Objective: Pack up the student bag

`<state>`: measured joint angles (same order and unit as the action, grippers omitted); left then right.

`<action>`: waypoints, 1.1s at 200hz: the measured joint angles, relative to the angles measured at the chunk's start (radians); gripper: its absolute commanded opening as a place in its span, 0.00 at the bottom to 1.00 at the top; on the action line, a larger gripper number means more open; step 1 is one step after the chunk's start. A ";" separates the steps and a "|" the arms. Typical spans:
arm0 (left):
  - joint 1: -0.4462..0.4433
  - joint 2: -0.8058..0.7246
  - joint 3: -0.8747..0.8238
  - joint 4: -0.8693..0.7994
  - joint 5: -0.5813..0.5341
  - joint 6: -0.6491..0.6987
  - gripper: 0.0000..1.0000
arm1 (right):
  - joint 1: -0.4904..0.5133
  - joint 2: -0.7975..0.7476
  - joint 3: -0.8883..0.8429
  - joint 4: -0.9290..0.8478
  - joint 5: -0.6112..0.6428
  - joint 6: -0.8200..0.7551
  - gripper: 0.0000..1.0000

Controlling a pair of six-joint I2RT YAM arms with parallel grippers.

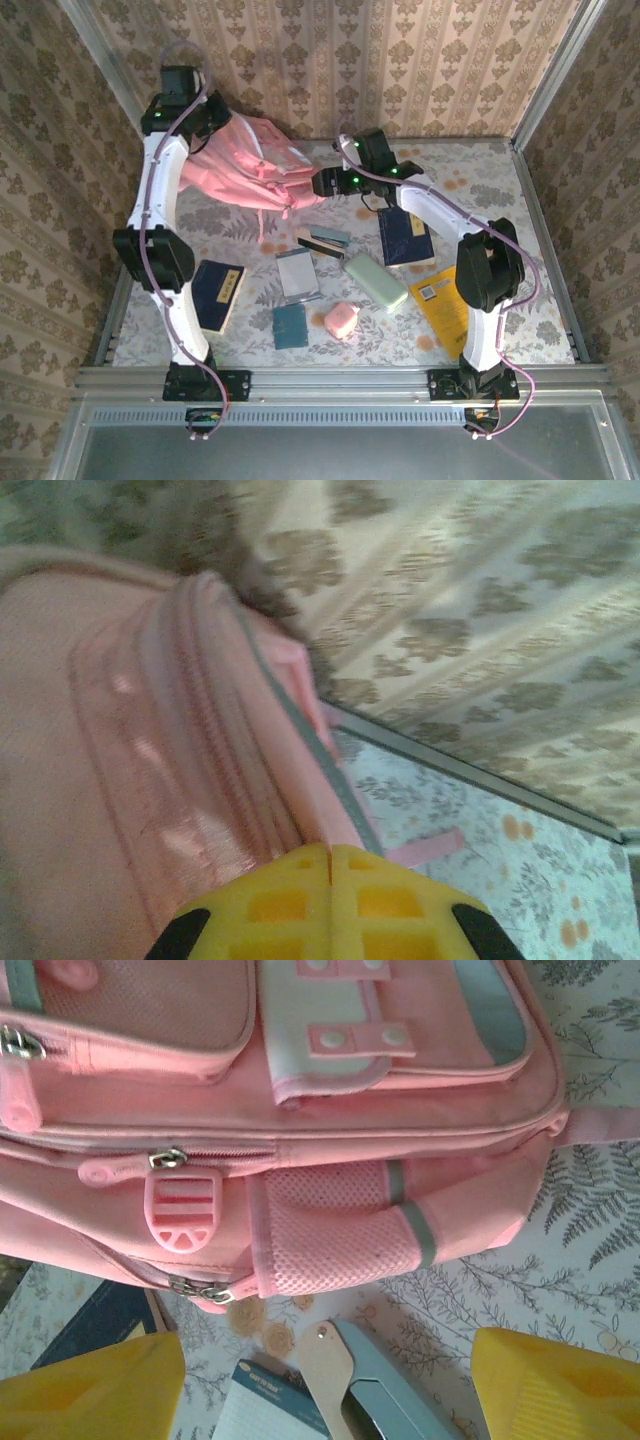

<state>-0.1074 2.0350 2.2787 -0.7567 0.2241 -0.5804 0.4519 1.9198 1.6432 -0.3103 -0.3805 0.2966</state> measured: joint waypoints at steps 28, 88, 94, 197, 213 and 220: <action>-0.055 0.035 0.097 -0.021 0.038 0.049 0.00 | -0.009 -0.002 -0.002 0.026 -0.050 0.014 0.78; -0.109 0.034 0.118 -0.021 0.101 0.122 0.00 | -0.009 0.002 0.071 0.040 -0.148 -0.002 0.78; -0.111 0.033 0.117 -0.025 0.093 0.125 0.00 | -0.009 0.010 0.102 0.025 -0.147 -0.011 0.78; 0.186 -0.421 -0.848 0.142 0.031 -0.149 0.29 | 0.114 0.612 0.890 -0.371 -0.192 -0.183 0.75; 0.220 -0.449 -0.943 0.176 0.035 -0.192 0.30 | 0.138 0.704 1.003 -0.422 -0.197 -0.186 0.75; 0.222 -0.454 -0.981 0.190 0.039 -0.211 0.29 | 0.146 0.742 1.054 -0.439 -0.204 -0.185 0.75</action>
<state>0.1150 1.5814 1.2976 -0.5667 0.2626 -0.7910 0.5980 2.6621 2.6976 -0.7498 -0.5846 0.1112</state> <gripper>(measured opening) 0.296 0.748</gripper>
